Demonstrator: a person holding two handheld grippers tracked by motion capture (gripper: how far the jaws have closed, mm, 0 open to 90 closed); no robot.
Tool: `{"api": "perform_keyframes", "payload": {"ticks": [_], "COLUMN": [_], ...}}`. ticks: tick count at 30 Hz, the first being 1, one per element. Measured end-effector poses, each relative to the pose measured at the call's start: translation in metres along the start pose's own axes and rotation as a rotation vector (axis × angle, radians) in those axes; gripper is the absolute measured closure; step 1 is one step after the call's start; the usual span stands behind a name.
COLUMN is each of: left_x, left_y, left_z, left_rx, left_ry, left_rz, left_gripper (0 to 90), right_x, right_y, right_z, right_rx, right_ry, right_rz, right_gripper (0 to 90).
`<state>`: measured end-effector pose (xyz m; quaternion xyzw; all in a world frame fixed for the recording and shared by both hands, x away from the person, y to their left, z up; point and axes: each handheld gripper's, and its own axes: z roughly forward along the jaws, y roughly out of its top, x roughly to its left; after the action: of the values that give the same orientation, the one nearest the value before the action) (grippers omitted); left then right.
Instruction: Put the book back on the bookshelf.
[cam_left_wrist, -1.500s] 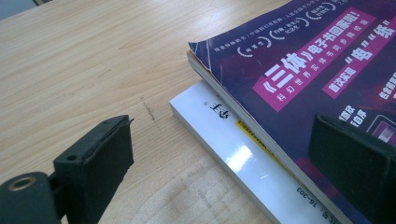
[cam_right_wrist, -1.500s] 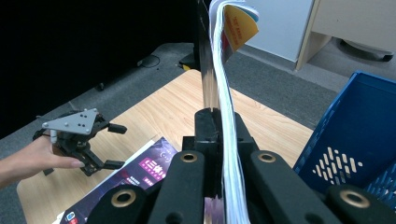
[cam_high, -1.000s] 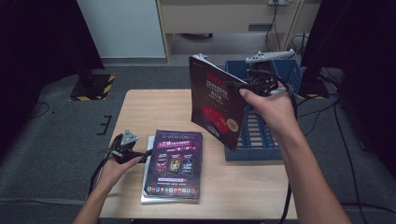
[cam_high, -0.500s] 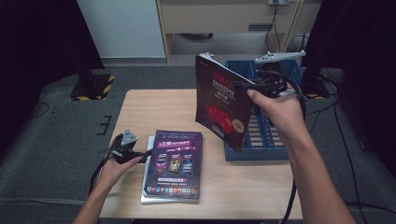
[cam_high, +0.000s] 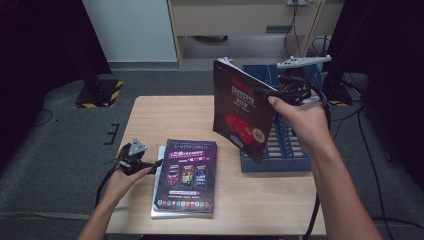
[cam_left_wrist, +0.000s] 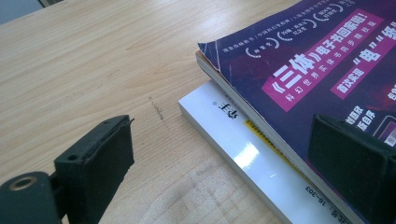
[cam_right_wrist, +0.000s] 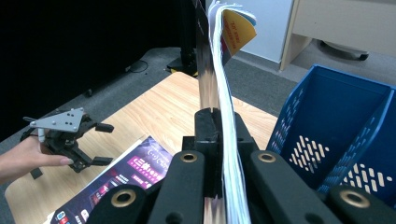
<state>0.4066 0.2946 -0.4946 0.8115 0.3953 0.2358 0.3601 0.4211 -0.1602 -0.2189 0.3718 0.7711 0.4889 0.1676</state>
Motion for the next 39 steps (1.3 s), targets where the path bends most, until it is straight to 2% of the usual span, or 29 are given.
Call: {"api": "perform_keyframes", "payload": {"ticks": [18, 39], "left_x": [-0.003, -0.002], "left_y": [0.0, 0.0], "left_z": [0.002, 0.002], "left_rx": [0.008, 0.004], "left_ry": [-0.001, -0.002], "left_rz": [0.009, 0.004], "left_gripper": [6.9, 7.0], "right_x": [-0.015, -0.03], "right_y": [-0.008, -0.012], "right_z": [-0.029, -0.055], "right_rx": [-0.016, -0.017], "right_ry": [-0.042, -0.094], "right_rz": [0.021, 0.038], "right_gripper": [87.2, 87.2]}}
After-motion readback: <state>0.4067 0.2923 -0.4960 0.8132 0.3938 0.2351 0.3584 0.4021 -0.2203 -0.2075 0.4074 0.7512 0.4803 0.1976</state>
